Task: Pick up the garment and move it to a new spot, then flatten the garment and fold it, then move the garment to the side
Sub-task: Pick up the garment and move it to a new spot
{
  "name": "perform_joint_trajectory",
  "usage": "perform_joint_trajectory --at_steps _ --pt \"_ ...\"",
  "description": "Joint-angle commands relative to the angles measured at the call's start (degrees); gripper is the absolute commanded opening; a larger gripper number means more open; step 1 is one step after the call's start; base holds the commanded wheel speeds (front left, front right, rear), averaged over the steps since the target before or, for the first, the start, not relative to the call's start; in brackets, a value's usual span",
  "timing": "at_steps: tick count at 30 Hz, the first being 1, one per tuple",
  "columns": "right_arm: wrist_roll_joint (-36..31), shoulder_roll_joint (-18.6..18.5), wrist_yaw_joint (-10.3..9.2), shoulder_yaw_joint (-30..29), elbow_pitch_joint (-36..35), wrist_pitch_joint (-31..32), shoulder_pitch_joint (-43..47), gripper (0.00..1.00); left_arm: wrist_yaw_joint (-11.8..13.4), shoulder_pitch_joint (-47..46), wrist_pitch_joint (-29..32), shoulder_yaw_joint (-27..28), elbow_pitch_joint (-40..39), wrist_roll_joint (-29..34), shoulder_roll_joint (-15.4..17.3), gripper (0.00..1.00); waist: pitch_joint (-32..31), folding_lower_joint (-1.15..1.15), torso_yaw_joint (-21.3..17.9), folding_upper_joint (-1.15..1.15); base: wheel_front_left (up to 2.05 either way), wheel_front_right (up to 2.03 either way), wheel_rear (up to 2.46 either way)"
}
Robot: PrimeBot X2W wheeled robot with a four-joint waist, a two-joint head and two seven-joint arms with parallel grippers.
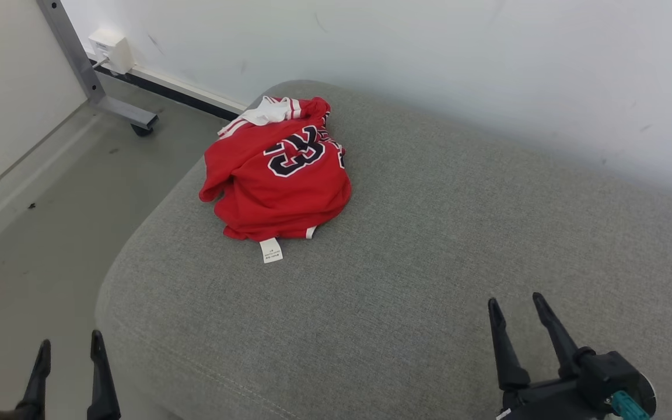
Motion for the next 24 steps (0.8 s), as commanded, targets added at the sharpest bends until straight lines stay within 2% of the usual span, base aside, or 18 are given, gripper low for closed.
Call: perform_joint_trajectory --at_steps 1,6,16,24 --pt "-0.3 -0.2 -0.10 -0.5 -0.4 0.0 0.0 1.00 -0.4 -1.3 -0.3 0.0 0.0 -0.4 0.2 1.00 0.1 0.00 -0.1 0.00 0.00 0.00 0.00" --pt "-1.8 -0.2 -0.10 -1.5 -2.4 0.0 -1.1 1.00 -1.7 -6.6 0.0 0.7 1.2 -1.9 2.0 1.00 2.9 0.00 -3.5 0.00 0.00 0.00 0.00" --pt "-6.4 -0.2 -0.10 -4.6 -5.7 0.0 -6.7 1.00 -3.8 -23.3 1.4 3.3 4.2 -6.3 8.0 1.00 14.1 0.00 -15.0 0.00 0.00 0.00 0.00" --pt "-6.7 -0.2 -0.10 -5.5 -7.9 0.0 -9.8 1.00 -4.8 -35.1 3.9 3.9 8.4 -8.5 13.1 1.00 20.6 0.00 -22.8 0.00 0.00 0.00 0.00"
